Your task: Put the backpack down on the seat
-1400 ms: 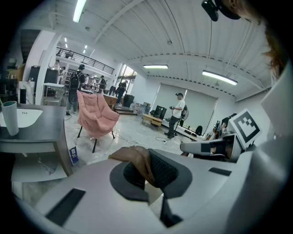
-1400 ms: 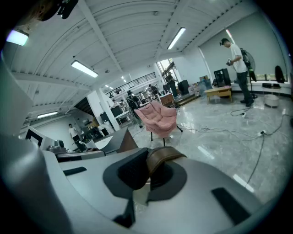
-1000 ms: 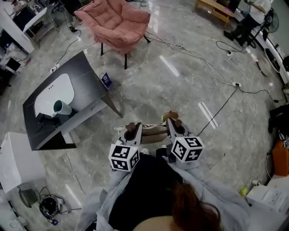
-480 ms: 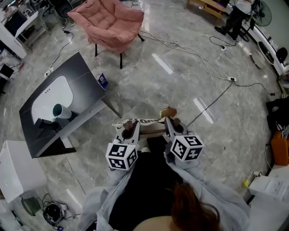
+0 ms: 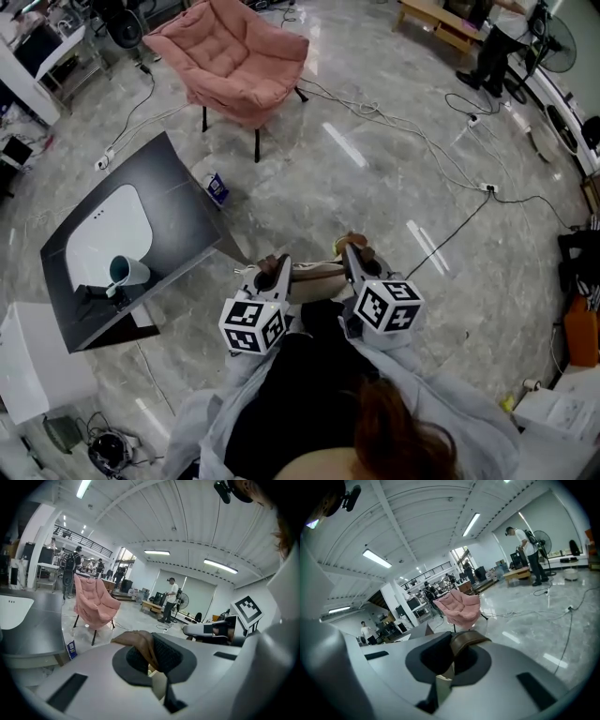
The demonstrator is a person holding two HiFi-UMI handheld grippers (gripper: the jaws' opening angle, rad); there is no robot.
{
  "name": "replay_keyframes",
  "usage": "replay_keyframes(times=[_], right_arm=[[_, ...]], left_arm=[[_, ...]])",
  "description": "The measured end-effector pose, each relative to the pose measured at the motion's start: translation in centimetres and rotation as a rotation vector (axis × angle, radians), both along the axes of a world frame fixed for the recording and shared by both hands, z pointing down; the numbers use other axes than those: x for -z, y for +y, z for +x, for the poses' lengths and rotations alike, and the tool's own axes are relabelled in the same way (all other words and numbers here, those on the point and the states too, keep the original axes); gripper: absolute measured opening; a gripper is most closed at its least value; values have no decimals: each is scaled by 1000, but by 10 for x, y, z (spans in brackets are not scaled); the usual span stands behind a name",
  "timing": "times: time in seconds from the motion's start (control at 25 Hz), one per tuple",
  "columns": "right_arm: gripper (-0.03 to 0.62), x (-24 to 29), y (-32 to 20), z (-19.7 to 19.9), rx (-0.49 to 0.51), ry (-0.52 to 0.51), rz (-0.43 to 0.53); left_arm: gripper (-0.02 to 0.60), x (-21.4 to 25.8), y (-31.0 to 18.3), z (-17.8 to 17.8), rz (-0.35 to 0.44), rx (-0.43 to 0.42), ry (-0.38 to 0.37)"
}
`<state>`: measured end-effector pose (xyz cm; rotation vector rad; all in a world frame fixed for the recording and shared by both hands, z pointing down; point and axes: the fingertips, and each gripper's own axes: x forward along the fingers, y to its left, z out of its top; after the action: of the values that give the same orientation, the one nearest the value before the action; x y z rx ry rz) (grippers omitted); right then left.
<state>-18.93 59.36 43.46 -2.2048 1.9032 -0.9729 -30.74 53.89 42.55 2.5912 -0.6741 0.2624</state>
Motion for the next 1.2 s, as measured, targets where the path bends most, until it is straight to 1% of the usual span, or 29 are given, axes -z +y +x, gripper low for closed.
replay_keyframes(times=[0.12, 0.28, 0.4, 0.64, 0.88, 1.04, 1.2], right_arm=[[9, 1, -33, 21, 6, 1, 2], [9, -1, -70, 43, 26, 22, 0], [9, -2, -95, 60, 33, 19, 2], [9, -3, -138, 88, 55, 33, 12], [9, 3, -157, 108, 72, 43, 16], [9, 5, -158, 117, 48, 23, 20], [9, -1, -159, 124, 21, -8, 16]], left_arm=[[14, 2, -32, 20, 4, 17, -2], [14, -2, -70, 42, -17, 37, -5], [14, -4, -95, 59, -29, 46, -1], [14, -7, -141, 90, -18, 51, 10], [14, -3, -161, 111, -11, 53, 23], [14, 0, -164, 119, -14, 52, 24], [14, -3, -167, 126, -14, 40, 8]])
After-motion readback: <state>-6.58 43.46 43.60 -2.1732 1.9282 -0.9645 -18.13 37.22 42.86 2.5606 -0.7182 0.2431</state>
